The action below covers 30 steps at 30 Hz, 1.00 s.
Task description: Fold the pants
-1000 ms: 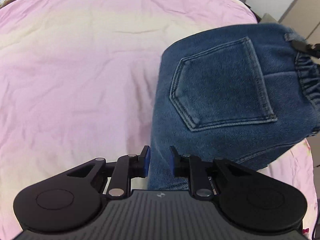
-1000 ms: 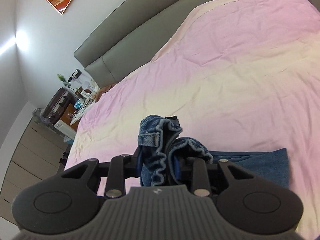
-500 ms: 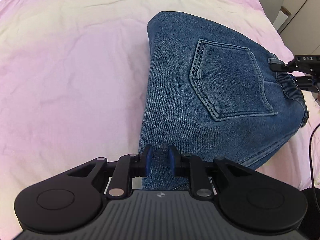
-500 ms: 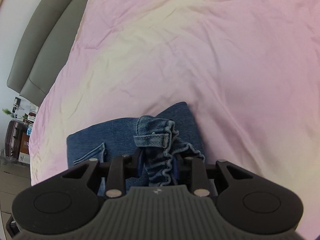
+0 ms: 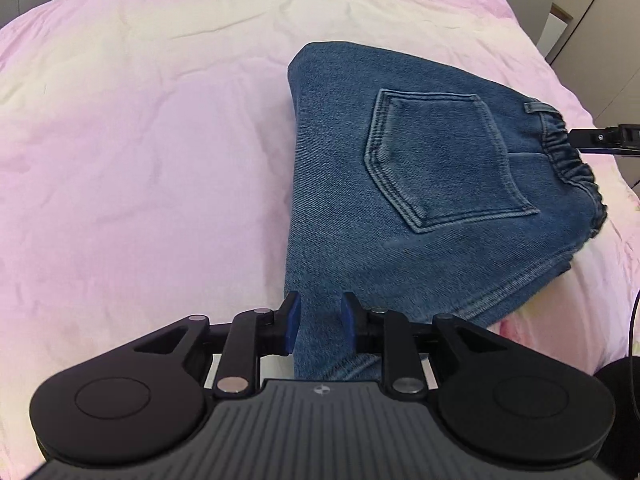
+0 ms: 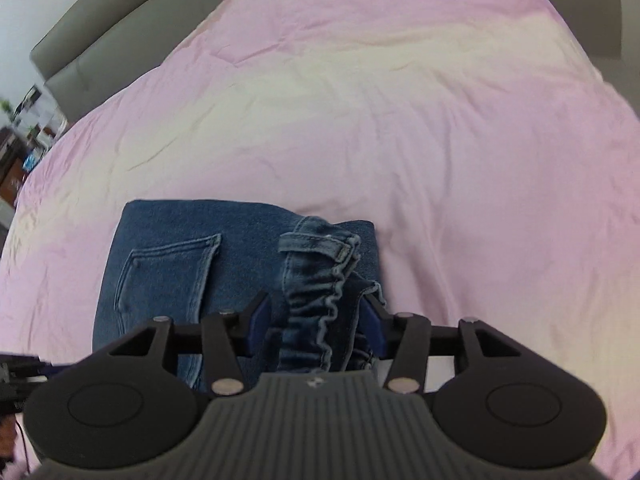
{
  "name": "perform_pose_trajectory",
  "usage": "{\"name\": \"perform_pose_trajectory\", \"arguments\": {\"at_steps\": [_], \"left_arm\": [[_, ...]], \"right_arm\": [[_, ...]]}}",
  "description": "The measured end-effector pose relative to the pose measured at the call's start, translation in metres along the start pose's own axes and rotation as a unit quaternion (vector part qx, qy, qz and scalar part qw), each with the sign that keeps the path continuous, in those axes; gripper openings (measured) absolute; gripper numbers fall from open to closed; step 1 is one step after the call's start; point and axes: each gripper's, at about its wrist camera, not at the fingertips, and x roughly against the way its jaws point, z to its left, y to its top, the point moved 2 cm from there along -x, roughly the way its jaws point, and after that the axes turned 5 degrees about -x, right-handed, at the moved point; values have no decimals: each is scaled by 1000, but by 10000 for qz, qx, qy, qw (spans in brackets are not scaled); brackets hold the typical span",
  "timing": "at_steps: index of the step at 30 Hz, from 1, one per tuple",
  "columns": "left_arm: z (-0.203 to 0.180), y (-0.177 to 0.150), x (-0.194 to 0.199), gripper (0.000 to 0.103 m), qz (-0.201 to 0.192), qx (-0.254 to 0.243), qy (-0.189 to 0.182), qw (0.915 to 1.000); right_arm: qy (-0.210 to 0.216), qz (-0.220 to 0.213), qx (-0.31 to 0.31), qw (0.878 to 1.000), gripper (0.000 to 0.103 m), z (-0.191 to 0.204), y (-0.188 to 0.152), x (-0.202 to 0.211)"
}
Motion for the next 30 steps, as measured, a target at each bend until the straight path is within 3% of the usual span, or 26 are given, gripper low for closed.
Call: {"name": "perform_pose_trajectory", "arguments": {"at_steps": [3, 5, 7, 10, 15, 17, 19, 20, 24, 30], "left_arm": [[-7, -11, 12, 29, 34, -313, 91, 9995], [-16, -17, 13, 35, 59, -541, 154, 9984], [-21, -28, 18, 51, 78, -777, 185, 9968], [-28, -44, 21, 69, 25, -1043, 336, 9940], [-46, -62, -3, 76, 69, -1367, 591, 9888], [-52, -68, -15, 71, 74, -1584, 986, 9824], [-49, -70, -20, 46, 80, -1434, 1252, 9817], [-43, -71, -19, 36, 67, -1177, 1002, 9880], [-17, -75, -9, 28, -76, -512, 709, 9961], [14, -79, -19, 25, 276, 113, 301, 9991]], "right_arm": [[13, -313, 737, 9968, 36, 24, -18, 29], [51, -435, 1217, 9916, 33, 42, -31, 38], [85, -459, 1534, 9871, 28, 52, -45, 39], [90, -355, 1485, 9882, 21, 50, -67, 33], [5, -619, 1563, 9858, 17, 45, -92, 24], [-77, -623, 1515, 9865, 17, 42, -97, 15], [-103, -605, 1536, 9862, 17, 35, -102, 9], [-178, -625, 1549, 9858, 17, 31, -105, 5], [-54, -641, 1422, 9877, 17, 11, -112, -4], [-85, -618, 1621, 9848, 17, 16, -117, -20]]}}
